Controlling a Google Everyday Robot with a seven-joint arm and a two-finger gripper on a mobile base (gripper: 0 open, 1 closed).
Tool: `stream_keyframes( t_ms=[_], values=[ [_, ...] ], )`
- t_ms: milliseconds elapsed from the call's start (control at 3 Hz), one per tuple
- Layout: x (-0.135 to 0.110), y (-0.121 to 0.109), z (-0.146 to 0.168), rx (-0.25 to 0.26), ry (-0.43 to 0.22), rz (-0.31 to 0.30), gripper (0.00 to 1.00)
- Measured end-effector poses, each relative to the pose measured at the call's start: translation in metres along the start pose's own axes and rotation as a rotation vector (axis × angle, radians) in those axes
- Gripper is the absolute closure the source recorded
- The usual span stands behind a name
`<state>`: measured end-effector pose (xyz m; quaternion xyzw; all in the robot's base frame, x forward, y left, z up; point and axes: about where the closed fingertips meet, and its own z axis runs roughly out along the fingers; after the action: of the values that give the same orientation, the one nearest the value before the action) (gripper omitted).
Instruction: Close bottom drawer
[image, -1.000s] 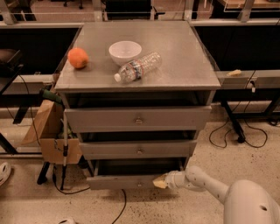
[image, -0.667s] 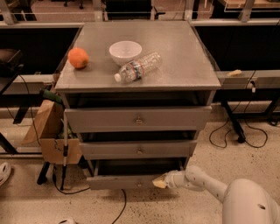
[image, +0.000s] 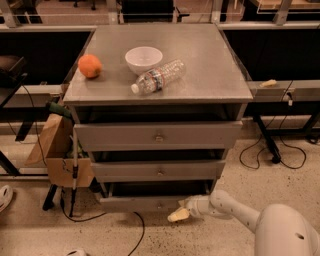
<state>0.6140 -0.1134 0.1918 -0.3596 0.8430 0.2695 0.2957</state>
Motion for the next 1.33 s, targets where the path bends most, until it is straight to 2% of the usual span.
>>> stream_keyframes(
  t_ms=[667, 1000, 1333],
  values=[
    [0.002, 0.005, -0.002, 0.005, 0.000, 0.005, 0.00],
    [0.002, 0.005, -0.003, 0.008, 0.001, 0.009, 0.19],
    [-0.008, -0.001, -0.001, 0.018, -0.003, 0.004, 0.42]
  ],
)
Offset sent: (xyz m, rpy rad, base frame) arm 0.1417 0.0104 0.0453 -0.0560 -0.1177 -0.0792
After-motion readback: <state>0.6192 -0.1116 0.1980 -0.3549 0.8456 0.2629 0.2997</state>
